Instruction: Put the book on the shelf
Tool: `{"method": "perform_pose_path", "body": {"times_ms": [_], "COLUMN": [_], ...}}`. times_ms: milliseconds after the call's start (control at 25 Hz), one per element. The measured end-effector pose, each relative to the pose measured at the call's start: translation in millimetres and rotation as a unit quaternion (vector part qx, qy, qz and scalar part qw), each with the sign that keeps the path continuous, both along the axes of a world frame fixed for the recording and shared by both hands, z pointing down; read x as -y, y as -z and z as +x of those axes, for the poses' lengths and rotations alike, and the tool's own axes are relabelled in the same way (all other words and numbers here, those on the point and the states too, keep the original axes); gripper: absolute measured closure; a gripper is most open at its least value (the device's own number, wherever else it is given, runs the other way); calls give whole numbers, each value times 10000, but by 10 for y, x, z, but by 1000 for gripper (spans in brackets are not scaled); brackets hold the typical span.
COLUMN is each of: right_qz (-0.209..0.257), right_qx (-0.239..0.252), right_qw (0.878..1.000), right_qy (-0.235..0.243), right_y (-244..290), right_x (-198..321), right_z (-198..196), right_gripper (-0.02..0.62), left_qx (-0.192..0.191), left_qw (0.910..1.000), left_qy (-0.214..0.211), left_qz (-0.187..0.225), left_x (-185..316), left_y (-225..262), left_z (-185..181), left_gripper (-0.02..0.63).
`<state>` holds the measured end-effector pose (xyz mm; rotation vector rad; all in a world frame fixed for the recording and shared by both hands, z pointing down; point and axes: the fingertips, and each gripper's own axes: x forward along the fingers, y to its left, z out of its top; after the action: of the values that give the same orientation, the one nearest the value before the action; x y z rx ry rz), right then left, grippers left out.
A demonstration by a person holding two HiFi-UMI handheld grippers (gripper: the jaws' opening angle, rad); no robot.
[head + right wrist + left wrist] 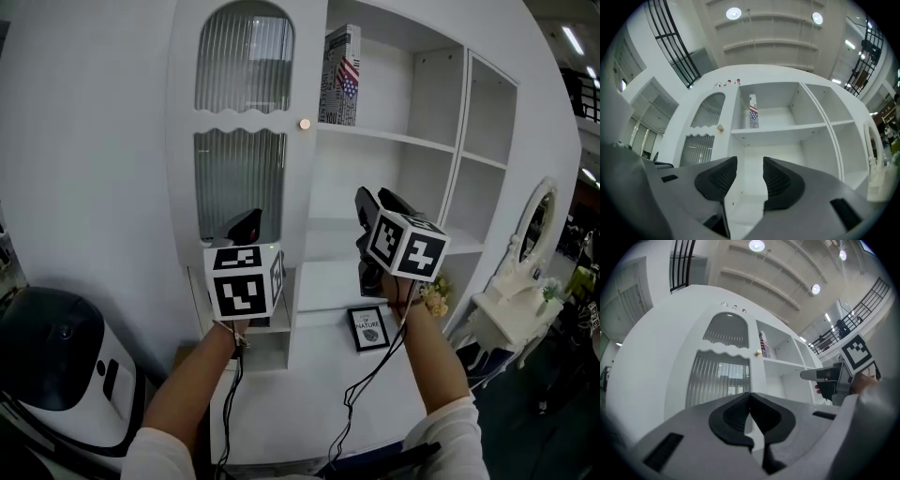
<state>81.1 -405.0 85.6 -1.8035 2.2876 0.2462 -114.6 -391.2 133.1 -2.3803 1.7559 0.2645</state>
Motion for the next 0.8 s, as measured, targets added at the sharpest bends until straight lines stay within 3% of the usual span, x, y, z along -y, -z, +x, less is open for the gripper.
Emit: {"method": "perform_pose_path", "body": {"times_ms": [240, 560, 800], "right_qz": [-290, -232, -361], "right_qx": [-283, -397, -620], "right_qw": [9989, 9977, 9946], "right_qy": [-236, -498, -749], "right_y": [-764, -1329, -1789], "right_x": [-18, -134, -152], "right_z": [10, -100, -159], "right_gripper": [411, 444, 465], "left_qx": [292, 147, 305], "left_qw": [9995, 9997, 9986], "left_qy": [102, -147, -300], "left_qz": [-7, -108, -305], "left_x": [3, 22, 90], "left_y": [-469, -965, -1423], "left_z": [-7, 129, 297], "left_gripper": [597, 598, 598]}}
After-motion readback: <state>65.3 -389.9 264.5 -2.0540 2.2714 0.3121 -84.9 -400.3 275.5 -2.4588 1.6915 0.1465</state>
